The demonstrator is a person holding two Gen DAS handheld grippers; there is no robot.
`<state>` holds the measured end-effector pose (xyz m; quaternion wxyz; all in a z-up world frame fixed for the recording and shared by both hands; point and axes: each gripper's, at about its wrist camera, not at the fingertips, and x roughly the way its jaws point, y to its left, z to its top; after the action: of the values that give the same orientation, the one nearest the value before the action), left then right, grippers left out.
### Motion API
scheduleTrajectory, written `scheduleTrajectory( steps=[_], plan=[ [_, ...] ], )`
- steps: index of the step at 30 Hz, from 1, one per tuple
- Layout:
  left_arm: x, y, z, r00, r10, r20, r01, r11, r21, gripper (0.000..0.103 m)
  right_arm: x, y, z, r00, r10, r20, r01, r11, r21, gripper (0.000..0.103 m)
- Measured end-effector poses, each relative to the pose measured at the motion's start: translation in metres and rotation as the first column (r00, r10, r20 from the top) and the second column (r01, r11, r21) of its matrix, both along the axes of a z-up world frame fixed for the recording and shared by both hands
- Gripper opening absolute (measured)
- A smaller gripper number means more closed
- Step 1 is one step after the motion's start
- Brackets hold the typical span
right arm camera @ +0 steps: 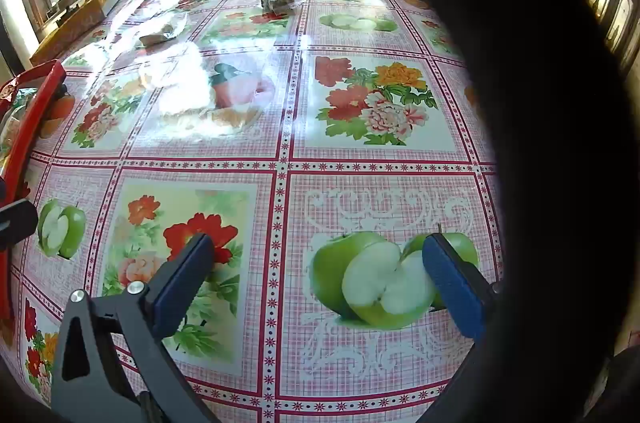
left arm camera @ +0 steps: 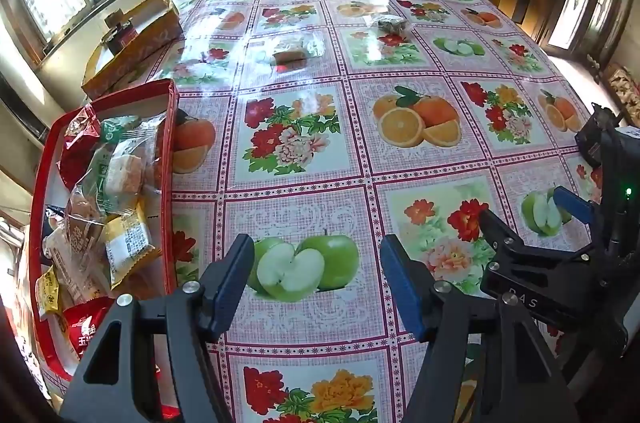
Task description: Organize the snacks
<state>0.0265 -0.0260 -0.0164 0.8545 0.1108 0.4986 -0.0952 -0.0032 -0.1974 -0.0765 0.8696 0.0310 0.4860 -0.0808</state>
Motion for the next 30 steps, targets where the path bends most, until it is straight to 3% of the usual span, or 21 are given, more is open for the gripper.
scheduleTrajectory(
  steps=[5,8,17,30],
  plan=[
    [0.003,0.000,-0.002,0.999,0.017,0.028,-0.017,1.000,0.003,0.065,0.000,0.000,0.000,1.000,0.000,0.000,0.000,1.000,-0.001,0.103],
    [0.010,-0.001,-0.009,0.999,0.035,0.004,-0.034,0.999,-0.012,0.065,0.000,0.000,0.000,1.000,0.000,-0.001,0.000,1.000,-0.001,0.103],
    [0.017,0.018,-0.005,0.996,0.088,0.006,-0.087,0.991,-0.101,0.065,0.000,0.000,0.000,1.000,0.000,-0.001,0.000,1.000,-0.001,0.103],
    [0.018,0.017,-0.011,0.998,0.061,0.006,-0.061,0.995,-0.083,0.065,0.000,0.000,0.000,1.000,0.000,-0.001,0.000,1.000,-0.001,0.103]
  ],
)
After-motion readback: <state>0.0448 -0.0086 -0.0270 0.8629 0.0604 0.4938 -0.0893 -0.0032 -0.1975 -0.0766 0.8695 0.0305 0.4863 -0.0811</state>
